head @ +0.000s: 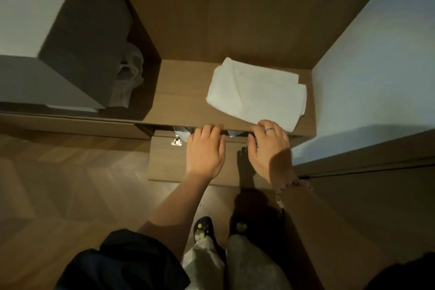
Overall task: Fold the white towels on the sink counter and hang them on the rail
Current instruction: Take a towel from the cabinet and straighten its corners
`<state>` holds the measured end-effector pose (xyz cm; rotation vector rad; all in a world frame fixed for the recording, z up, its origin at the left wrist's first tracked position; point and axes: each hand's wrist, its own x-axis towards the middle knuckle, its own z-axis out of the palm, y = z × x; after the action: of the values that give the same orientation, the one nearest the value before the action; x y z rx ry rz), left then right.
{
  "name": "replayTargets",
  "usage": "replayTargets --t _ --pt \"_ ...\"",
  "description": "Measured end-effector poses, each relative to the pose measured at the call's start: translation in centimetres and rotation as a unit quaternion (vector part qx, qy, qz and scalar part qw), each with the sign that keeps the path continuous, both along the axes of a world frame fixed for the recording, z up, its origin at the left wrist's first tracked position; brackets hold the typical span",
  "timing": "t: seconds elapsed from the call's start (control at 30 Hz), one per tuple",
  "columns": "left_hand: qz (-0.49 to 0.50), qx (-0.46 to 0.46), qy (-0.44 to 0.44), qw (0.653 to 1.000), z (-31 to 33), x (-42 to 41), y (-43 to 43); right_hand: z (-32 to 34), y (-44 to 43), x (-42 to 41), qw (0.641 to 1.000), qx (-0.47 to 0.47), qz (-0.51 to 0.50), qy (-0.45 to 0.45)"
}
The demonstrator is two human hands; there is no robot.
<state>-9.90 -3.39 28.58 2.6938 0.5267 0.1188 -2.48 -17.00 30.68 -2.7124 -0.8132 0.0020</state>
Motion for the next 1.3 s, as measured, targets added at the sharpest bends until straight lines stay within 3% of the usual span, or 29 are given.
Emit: replayTargets --t 0.17,0.5,0.77,0.97,1.13,1.3 --pt "-0.031 0.009 0.009 0.999 -8.4 -0.9 1.6 -9.7 1.2 -2.0 0.995 -0.020 0.021 0.095" --pt "0.033 0.009 0.045 0.998 -29.7 -1.7 6.4 -30.5 3.7 -0.9 0.991 -0.025 0.030 0.132" --pt "0.070 0.024 0.020 0.997 -46.7 -0.5 5.9 -46.3 4.0 1.1 0.991 -0.014 0.053 0.122" --pt "0.112 0.031 -0.013 0.993 -52.8 2.8 7.6 -52.1 5.4 4.0 0.995 0.044 0.051 0.067" --pt "0.144 0.065 -0.010 0.987 -54.9 5.6 12.2 -52.6 7.7 7.2 0.994 0.038 0.102 0.031" --pt "0.229 0.008 -0.021 0.973 -56.1 5.7 11.3 -53.0 7.1 6.3 0.994 0.028 0.093 0.051"
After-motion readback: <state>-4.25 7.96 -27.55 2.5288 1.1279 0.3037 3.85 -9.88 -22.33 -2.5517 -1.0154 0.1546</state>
